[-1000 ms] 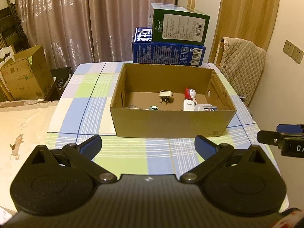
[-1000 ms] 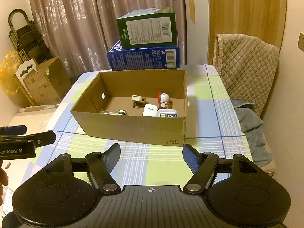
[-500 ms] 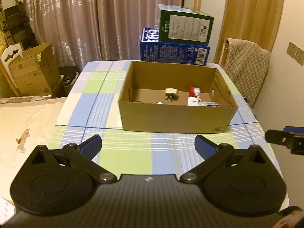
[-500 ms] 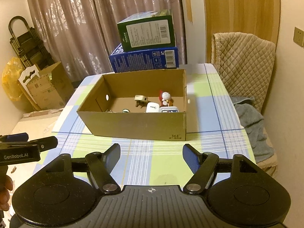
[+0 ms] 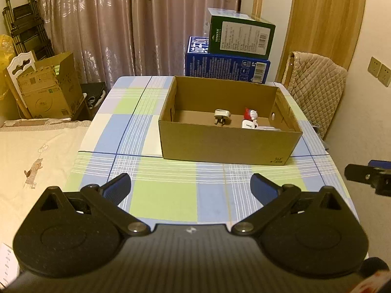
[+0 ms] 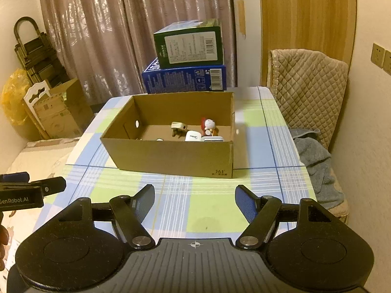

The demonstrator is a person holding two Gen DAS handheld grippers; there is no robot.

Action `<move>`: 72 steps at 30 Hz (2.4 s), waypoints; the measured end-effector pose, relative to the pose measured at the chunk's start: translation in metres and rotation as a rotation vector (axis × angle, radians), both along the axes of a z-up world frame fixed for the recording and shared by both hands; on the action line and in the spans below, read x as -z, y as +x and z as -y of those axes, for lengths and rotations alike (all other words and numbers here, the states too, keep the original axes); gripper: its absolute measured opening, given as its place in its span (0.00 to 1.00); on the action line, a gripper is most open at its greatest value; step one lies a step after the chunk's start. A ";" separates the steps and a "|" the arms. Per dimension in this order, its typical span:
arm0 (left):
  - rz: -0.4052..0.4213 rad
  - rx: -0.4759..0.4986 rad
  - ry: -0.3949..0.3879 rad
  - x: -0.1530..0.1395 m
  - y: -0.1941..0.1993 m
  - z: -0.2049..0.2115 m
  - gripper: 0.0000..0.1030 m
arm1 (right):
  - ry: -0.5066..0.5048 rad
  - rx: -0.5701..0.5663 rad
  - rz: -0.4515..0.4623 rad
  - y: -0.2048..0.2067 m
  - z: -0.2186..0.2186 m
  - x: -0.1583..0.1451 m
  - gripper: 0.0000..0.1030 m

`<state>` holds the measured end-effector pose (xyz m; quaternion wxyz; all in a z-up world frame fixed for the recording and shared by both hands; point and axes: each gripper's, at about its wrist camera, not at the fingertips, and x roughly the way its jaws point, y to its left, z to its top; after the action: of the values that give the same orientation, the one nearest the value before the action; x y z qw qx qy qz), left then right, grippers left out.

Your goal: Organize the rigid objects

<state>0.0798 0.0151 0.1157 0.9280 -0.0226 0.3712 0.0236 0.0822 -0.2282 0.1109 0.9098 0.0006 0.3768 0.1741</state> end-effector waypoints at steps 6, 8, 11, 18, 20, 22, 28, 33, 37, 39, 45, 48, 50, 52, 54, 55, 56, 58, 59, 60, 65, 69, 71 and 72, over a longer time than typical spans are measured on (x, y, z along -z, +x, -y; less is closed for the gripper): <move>0.014 0.018 0.002 -0.009 -0.017 0.004 0.99 | 0.027 0.007 -0.003 -0.016 0.006 0.000 0.68; 0.021 0.027 0.007 -0.011 -0.023 0.007 0.99 | 0.033 0.009 -0.003 -0.022 0.008 0.001 0.68; 0.023 0.043 0.002 -0.013 -0.032 0.012 0.99 | 0.029 0.014 -0.003 -0.030 0.011 0.003 0.68; 0.012 0.046 -0.002 -0.008 -0.043 0.022 0.99 | 0.022 0.005 -0.011 -0.046 0.012 0.008 0.68; 0.011 0.045 -0.010 -0.006 -0.045 0.022 0.99 | 0.011 0.004 -0.010 -0.048 0.010 0.010 0.68; 0.008 0.039 -0.008 -0.004 -0.047 0.023 0.99 | 0.016 0.000 -0.017 -0.050 0.010 0.013 0.68; -0.010 0.037 -0.010 0.003 -0.048 0.024 0.99 | 0.016 -0.014 -0.025 -0.055 0.006 0.017 0.68; -0.020 0.040 -0.014 0.008 -0.049 0.025 0.99 | 0.014 -0.014 -0.020 -0.058 0.005 0.017 0.68; -0.028 0.046 -0.015 0.013 -0.050 0.027 0.99 | 0.015 -0.020 -0.018 -0.060 0.004 0.017 0.68; -0.027 0.049 -0.012 0.014 -0.052 0.028 0.99 | 0.017 -0.022 -0.018 -0.061 0.004 0.017 0.68; -0.027 0.063 -0.010 0.017 -0.055 0.031 0.99 | 0.011 -0.025 -0.016 -0.063 0.002 0.016 0.68; -0.029 0.069 -0.012 0.019 -0.056 0.032 0.99 | 0.004 -0.031 -0.016 -0.065 0.000 0.018 0.68; -0.031 0.072 -0.015 0.020 -0.057 0.034 0.99 | 0.004 -0.033 -0.022 -0.065 0.000 0.019 0.68; -0.033 0.075 -0.017 0.021 -0.057 0.035 0.99 | 0.003 -0.032 -0.026 -0.064 0.001 0.020 0.68; -0.035 0.076 -0.021 0.021 -0.057 0.035 0.99 | 0.003 -0.028 -0.028 -0.064 0.001 0.022 0.68; -0.035 0.076 -0.023 0.021 -0.057 0.036 0.99 | 0.003 -0.027 -0.028 -0.064 0.001 0.022 0.68; -0.034 0.076 -0.024 0.021 -0.057 0.036 0.99 | 0.002 -0.026 -0.028 -0.064 0.001 0.022 0.68; -0.033 0.075 -0.025 0.021 -0.057 0.036 0.99 | 0.000 -0.025 -0.027 -0.063 0.001 0.023 0.68; -0.033 0.075 -0.025 0.021 -0.058 0.035 0.99 | 0.001 -0.024 -0.028 -0.063 0.002 0.023 0.68; -0.032 0.074 -0.024 0.021 -0.058 0.035 0.99 | 0.003 -0.024 -0.028 -0.063 0.002 0.023 0.68; -0.032 0.074 -0.022 0.020 -0.057 0.035 0.99 | 0.002 -0.021 -0.032 -0.063 0.004 0.024 0.68; -0.031 0.075 -0.024 0.020 -0.057 0.036 0.99 | 0.002 -0.019 -0.030 -0.063 0.004 0.024 0.68; -0.029 0.075 -0.024 0.018 -0.058 0.036 0.99 | 0.002 -0.017 -0.029 -0.063 0.003 0.023 0.68; -0.029 0.075 -0.024 0.018 -0.057 0.036 0.99 | 0.002 -0.017 -0.027 -0.064 0.003 0.023 0.68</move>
<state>0.0225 -0.0205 0.0978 0.9224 -0.0195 0.3853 -0.0154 0.0186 -0.2315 0.0884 0.9030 0.0006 0.3889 0.1823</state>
